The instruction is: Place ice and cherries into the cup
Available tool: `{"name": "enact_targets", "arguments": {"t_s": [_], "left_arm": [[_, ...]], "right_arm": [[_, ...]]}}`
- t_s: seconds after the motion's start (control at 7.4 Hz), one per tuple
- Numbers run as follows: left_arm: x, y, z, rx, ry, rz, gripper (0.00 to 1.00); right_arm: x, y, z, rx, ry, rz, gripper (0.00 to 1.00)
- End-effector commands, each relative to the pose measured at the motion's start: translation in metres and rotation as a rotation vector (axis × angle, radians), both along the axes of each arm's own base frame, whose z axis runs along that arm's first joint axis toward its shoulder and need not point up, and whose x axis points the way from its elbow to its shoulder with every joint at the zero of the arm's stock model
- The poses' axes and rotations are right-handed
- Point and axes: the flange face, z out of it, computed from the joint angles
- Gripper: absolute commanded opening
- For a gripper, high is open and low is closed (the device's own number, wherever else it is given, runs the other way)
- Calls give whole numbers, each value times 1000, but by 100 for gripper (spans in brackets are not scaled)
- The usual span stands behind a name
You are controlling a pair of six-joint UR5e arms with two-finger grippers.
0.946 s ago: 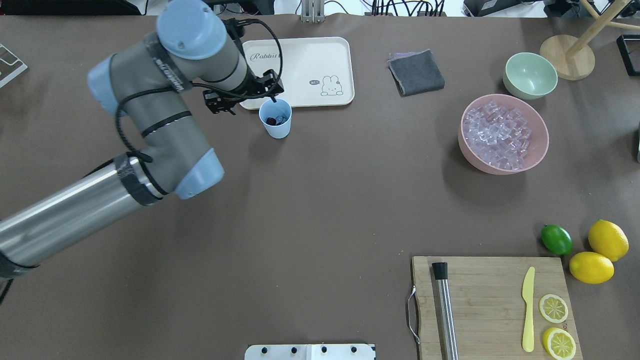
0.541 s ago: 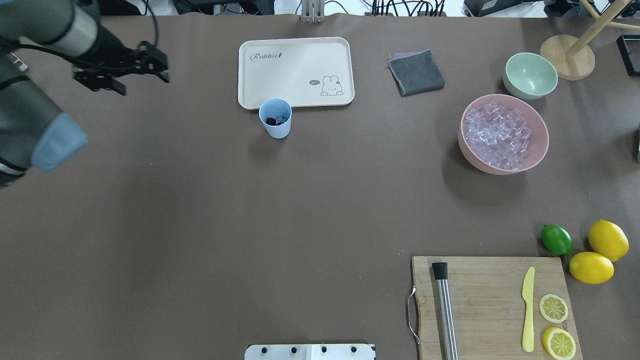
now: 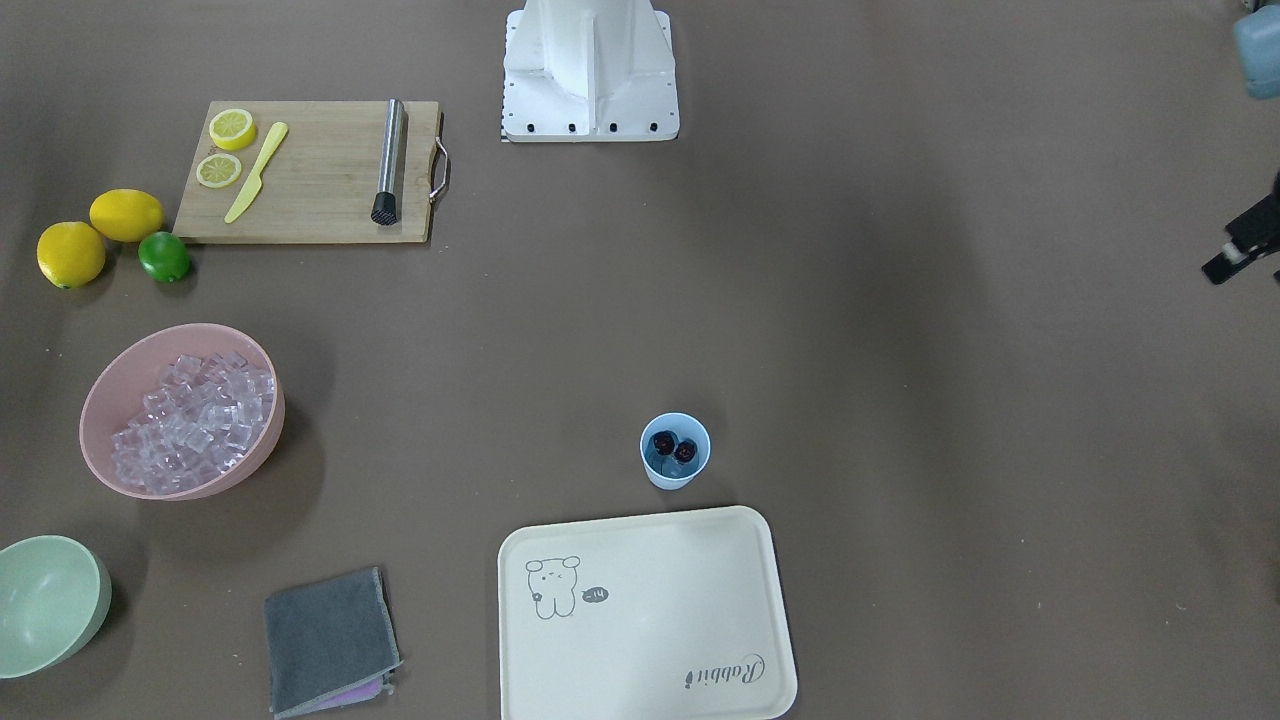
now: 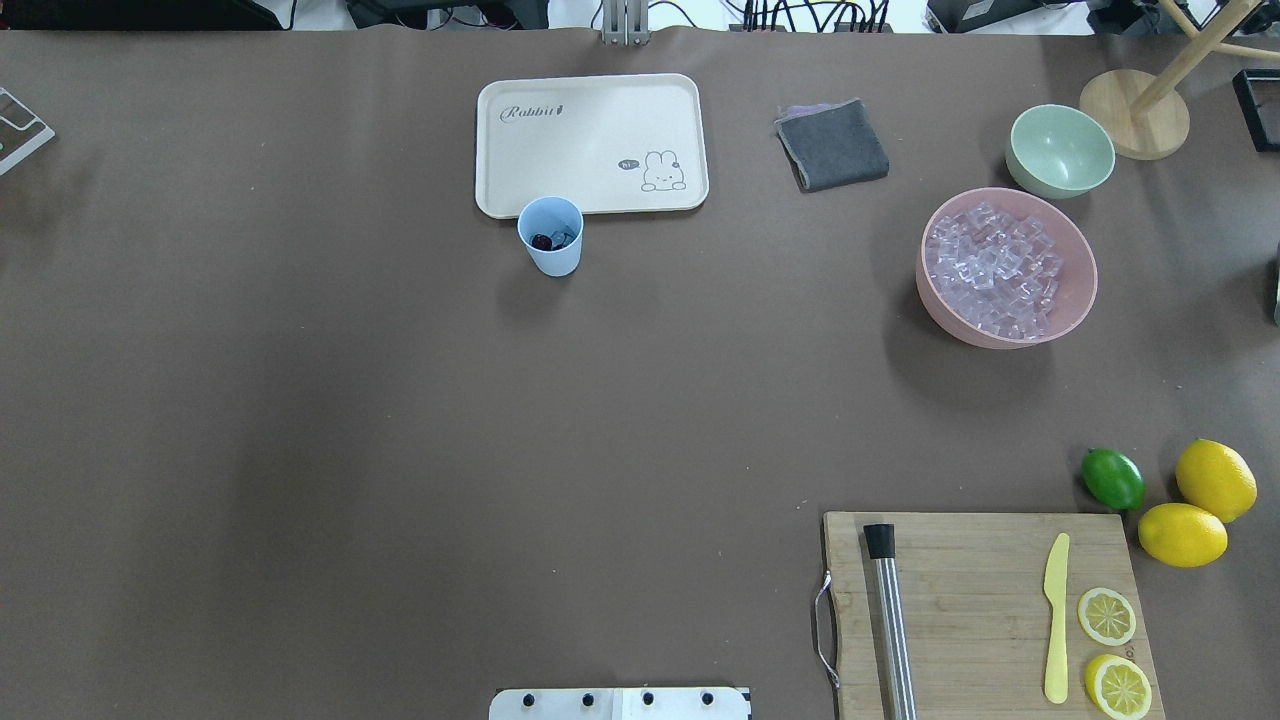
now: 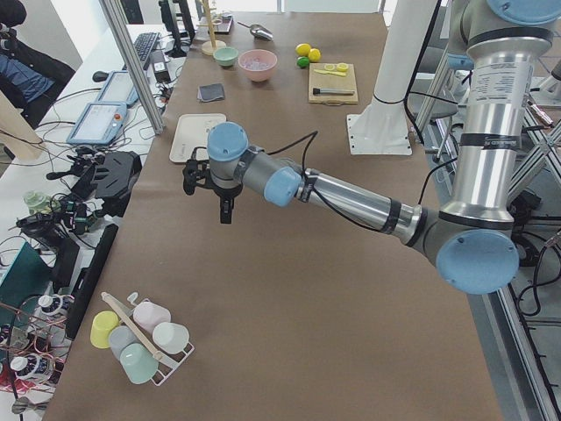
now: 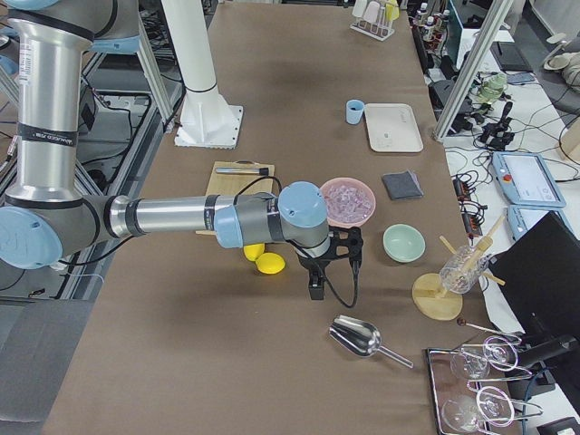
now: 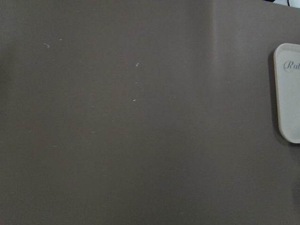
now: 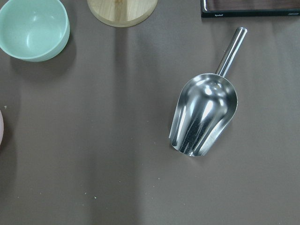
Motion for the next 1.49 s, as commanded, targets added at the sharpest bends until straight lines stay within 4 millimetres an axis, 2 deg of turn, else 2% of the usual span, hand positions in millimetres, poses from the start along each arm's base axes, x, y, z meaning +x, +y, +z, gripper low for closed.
{"name": "enact_targets", "arguments": {"t_s": [0.0, 0.14, 0.27, 0.41, 0.54, 0.68, 0.81, 0.95, 1.08, 1.35], "left_arm": [[-67, 92, 86, 108, -27, 28, 98], [-91, 111, 113, 129, -102, 12, 98], [-103, 126, 156, 125, -254, 32, 98], [-105, 122, 189, 109, -277, 47, 98], [-106, 115, 191, 112, -277, 38, 98], [-109, 94, 160, 61, -253, -57, 98], [-100, 82, 159, 47, -250, -52, 98], [-75, 43, 144, 71, -252, 3, 98], [-74, 27, 148, 57, -249, 11, 98], [-74, 23, 150, 55, -255, 13, 98]], "right_arm": [[-1, 2, 2, -7, -10, -2, 99], [-1, 2, 2, -7, -10, -2, 99], [-1, 4, 4, -12, -10, -2, 99], [-1, 3, 4, -10, -10, -2, 99], [-1, 3, 4, -12, -10, -2, 99], [0, 3, 6, -14, -6, -1, 99], [0, 3, 5, -13, 2, 1, 99], [-1, 3, 5, -13, 2, -1, 99], [-1, 3, 8, -21, 0, 0, 99], [-1, -1, 19, -60, -2, -3, 99]]}}
